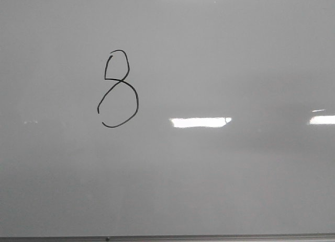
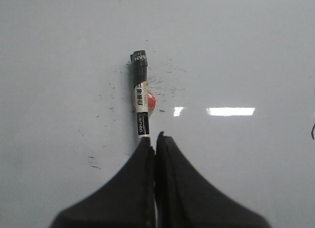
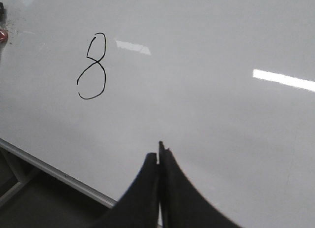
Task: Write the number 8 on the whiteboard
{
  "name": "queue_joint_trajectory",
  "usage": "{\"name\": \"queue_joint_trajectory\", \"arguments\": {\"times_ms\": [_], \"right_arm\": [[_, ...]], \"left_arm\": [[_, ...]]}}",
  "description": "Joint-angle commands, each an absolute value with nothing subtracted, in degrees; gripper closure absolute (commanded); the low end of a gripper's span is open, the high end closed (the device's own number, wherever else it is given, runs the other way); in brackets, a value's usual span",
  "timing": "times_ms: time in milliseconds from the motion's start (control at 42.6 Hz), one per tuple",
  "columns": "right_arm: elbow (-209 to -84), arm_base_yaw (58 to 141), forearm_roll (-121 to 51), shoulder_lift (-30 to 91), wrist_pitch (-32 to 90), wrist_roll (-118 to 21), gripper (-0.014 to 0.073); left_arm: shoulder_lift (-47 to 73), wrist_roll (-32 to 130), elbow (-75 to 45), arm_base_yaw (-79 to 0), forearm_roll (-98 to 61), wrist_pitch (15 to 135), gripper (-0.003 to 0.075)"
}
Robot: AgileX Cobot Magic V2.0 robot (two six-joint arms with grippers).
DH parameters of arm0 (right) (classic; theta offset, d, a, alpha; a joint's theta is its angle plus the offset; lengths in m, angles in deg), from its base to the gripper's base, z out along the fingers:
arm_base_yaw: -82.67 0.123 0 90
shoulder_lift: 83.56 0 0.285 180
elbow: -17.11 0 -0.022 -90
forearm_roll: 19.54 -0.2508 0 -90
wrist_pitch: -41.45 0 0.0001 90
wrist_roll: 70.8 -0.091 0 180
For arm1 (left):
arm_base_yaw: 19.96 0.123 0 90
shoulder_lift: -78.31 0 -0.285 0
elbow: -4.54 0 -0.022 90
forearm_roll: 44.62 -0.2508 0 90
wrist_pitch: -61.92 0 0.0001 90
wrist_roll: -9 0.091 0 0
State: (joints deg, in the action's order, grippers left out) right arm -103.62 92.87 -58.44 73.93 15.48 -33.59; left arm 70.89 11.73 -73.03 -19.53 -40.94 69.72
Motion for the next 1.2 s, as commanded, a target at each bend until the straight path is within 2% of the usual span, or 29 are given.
{"name": "queue_joint_trajectory", "arguments": {"times_ms": [0, 305, 586, 798, 985, 1173], "right_arm": [[-105.23, 92.41, -59.80, 73.33, 18.53, -33.68, 0.0662], [-103.11, 92.36, -54.36, 73.33, 26.38, -35.24, 0.0662], [-92.18, 86.31, -25.18, 76.28, 40.36, -65.69, 0.0662], [-86.29, 82.48, -24.25, 83.99, 39.89, -66.72, 0.0662], [-84.27, 82.20, -24.55, 89.66, 35.64, -66.72, 0.0662], [-84.27, 82.20, -24.55, 90.27, 32.51, -66.72, 0.0662]], "left_arm": [[71.60, 11.23, -73.81, -19.95, -40.89, 64.62, 0.0741], [71.60, 11.23, -73.81, -19.95, -40.89, 64.62, 0.0741], [71.60, 11.23, -73.81, -19.95, -40.89, 64.62, 0.0741], [71.60, 11.23, -73.81, -19.95, -40.89, 64.62, 0.0741], [71.60, 11.23, -73.81, -19.95, -40.89, 64.62, 0.0741], [71.60, 11.23, -73.81, -19.95, -40.89, 64.62, 0.0741]]}}
